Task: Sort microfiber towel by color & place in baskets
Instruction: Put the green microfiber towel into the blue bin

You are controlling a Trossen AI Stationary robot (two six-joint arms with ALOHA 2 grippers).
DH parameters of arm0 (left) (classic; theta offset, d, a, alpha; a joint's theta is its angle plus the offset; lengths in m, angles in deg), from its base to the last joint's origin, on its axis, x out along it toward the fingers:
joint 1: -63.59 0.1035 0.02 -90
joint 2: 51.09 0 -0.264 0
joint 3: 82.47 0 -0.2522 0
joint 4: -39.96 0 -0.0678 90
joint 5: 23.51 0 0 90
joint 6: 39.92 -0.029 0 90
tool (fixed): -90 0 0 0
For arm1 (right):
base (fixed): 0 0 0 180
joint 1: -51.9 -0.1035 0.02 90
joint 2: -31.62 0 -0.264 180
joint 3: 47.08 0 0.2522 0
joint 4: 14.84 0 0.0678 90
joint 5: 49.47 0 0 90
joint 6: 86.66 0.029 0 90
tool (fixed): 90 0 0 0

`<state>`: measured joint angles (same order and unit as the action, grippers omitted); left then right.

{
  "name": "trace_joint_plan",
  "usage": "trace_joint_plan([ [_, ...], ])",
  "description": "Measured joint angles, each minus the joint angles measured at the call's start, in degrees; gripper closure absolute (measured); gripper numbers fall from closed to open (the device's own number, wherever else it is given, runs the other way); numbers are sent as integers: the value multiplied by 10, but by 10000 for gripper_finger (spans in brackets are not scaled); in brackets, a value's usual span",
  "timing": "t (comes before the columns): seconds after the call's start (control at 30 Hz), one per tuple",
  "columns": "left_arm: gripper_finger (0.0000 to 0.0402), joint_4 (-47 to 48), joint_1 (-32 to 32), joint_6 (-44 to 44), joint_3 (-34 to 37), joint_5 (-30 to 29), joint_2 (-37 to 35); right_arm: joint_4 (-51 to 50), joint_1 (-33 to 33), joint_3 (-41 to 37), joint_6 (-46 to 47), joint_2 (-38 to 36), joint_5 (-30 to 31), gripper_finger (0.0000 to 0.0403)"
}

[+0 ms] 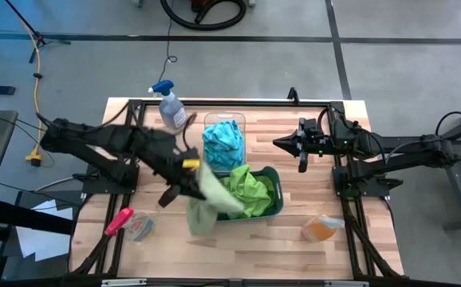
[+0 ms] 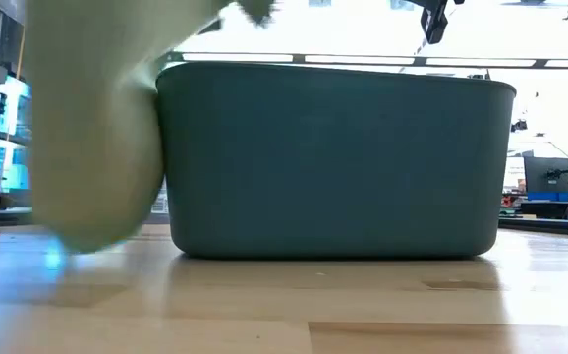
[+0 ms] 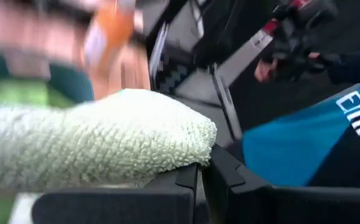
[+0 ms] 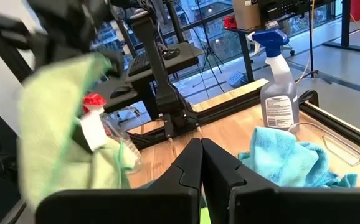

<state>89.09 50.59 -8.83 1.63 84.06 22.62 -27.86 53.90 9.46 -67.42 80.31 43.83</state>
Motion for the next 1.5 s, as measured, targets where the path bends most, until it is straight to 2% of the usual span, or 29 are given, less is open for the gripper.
trace_joint_plan([
  [0.2, 401, 14, 56, -169, -161, -1, 77, 2, 0, 0, 4, 0, 27, 402],
  [0.4, 401, -8, 90, -305, -290, -1, 162, 3, 0, 0, 13, 0, 27, 402],
  [0.5, 401, -33, 93, -340, -313, -1, 185, 2, 0, 0, 24, 0, 27, 402],
  [0.67, 401, -75, 86, -367, -312, 2, 200, -4, 0, 0, 28, 0, 27, 402],
  [0.8, 401, -85, 74, -359, -281, 4, 201, -10, 0, 0, 26, 0, 27, 402],
  [0.9, 401, -96, 60, -342, -231, 4, 194, -15, 0, 0, 16, 0, 27, 402],
  [1.0, 401, -142, 52, -314, -146, 1, 174, -16, 0, 0, 13, 0, 28, 402],
  [1.07, 401, -209, 54, -287, -77, -5, 158, -17, 0, 0, 13, 0, 27, 402],
  [1.2, 401, -320, 68, -262, 45, -68, 123, -19, 0, 0, 17, 0, 28, 402],
  [1.33, 401, -289, 75, -282, 102, -131, 118, -20, 0, 0, 17, 0, 28, 402],
  [1.5, 401, -211, 75, -354, 89, -179, 119, -20, 0, 0, 17, 0, 28, 402],
])
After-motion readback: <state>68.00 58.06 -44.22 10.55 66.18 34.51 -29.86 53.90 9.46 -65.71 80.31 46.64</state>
